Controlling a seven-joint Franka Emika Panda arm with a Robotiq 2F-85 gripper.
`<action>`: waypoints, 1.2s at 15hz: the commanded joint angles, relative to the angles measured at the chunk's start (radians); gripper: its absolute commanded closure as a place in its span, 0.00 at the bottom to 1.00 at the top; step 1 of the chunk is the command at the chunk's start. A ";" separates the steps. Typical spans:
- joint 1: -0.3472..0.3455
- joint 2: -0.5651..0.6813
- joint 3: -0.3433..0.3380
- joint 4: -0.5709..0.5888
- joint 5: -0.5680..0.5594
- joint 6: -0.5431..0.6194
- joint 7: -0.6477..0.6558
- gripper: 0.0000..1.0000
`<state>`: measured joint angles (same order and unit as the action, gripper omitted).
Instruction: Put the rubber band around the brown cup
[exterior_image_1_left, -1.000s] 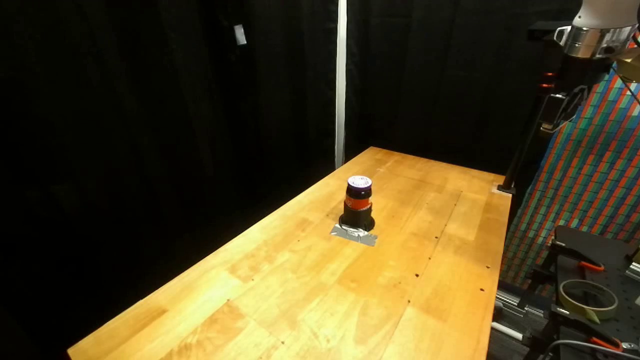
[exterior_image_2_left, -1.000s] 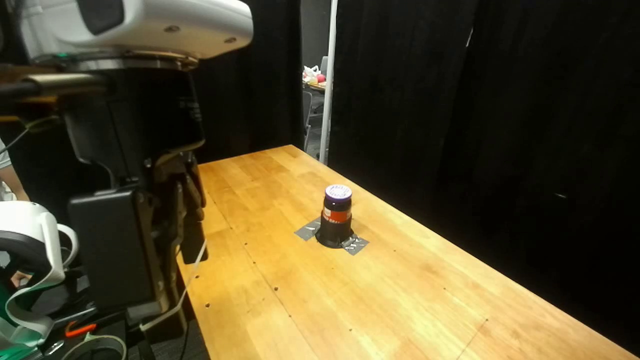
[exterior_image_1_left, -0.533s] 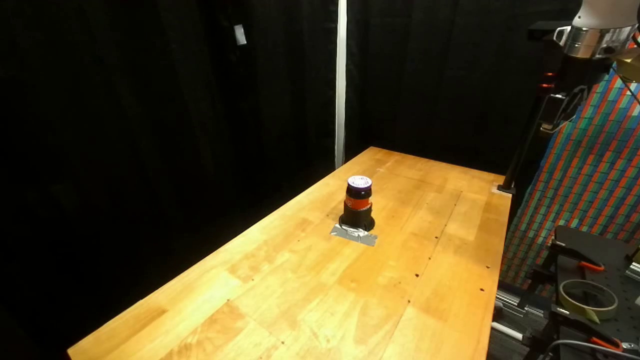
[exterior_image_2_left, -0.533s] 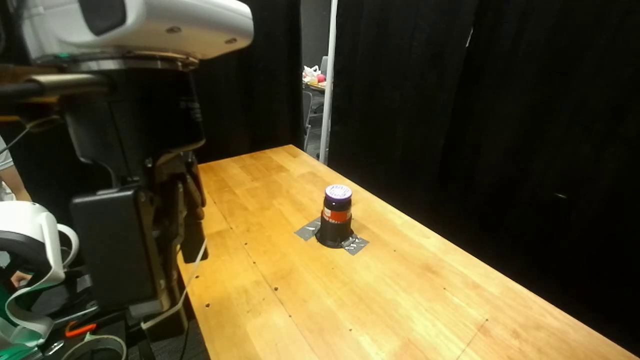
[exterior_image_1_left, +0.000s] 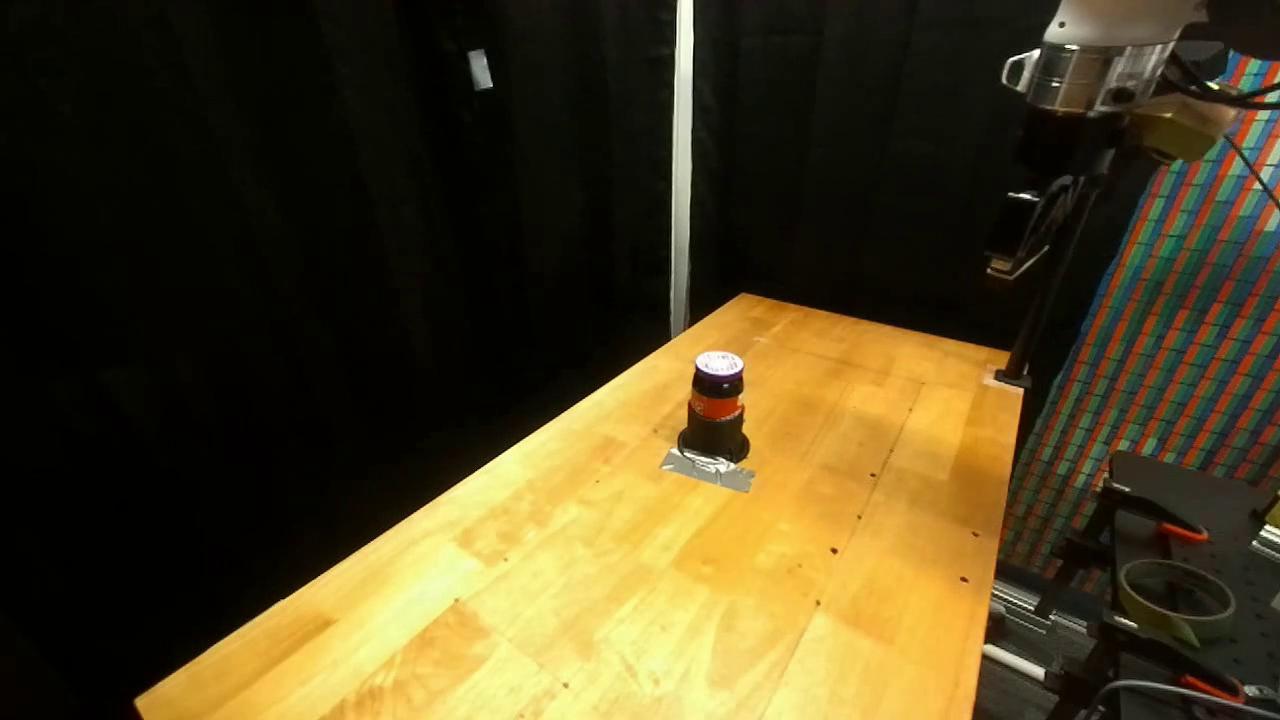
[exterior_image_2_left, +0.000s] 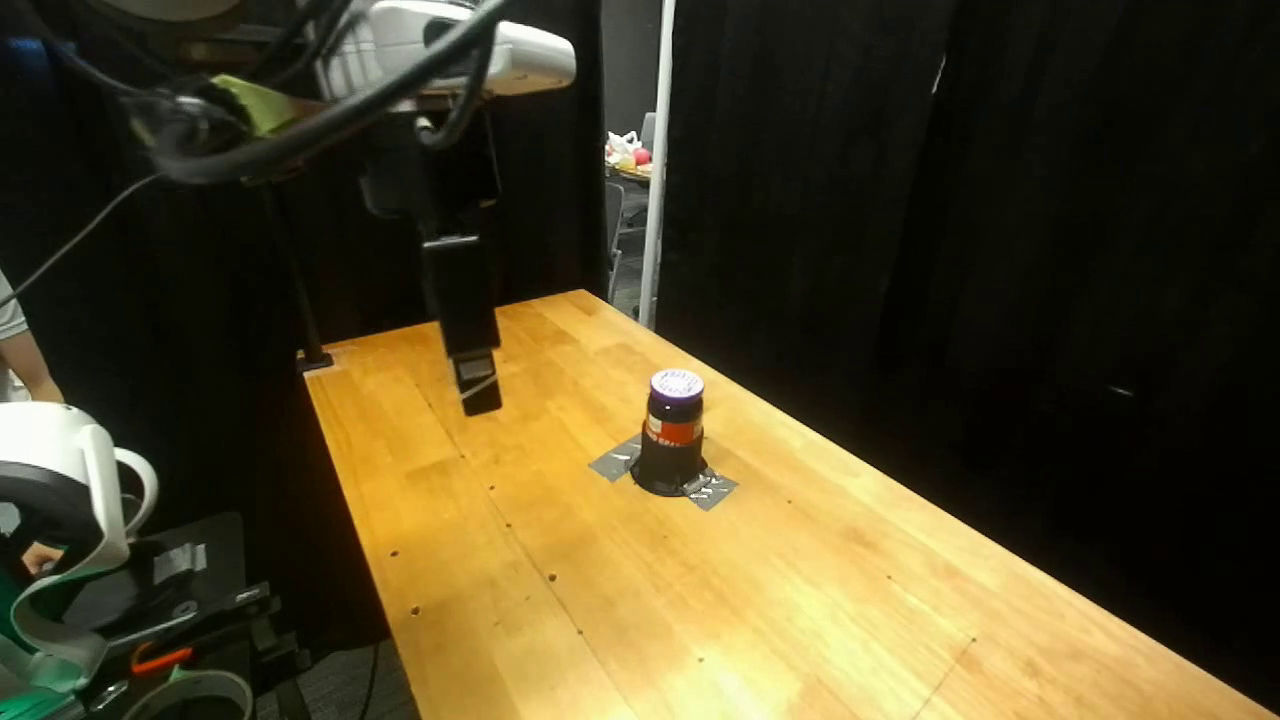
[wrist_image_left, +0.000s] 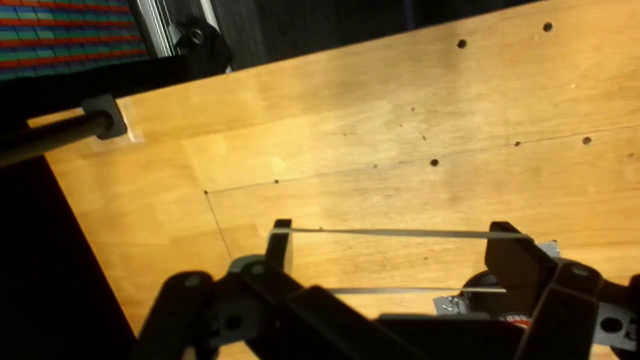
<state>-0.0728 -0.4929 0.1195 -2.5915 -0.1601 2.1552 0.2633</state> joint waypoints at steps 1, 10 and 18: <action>0.036 0.208 0.076 0.160 -0.023 0.094 0.107 0.00; 0.126 0.618 0.079 0.463 -0.221 0.299 0.268 0.00; 0.224 0.875 -0.075 0.655 -0.167 0.420 0.267 0.00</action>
<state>0.1026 0.3000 0.0974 -2.0285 -0.3464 2.5373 0.5075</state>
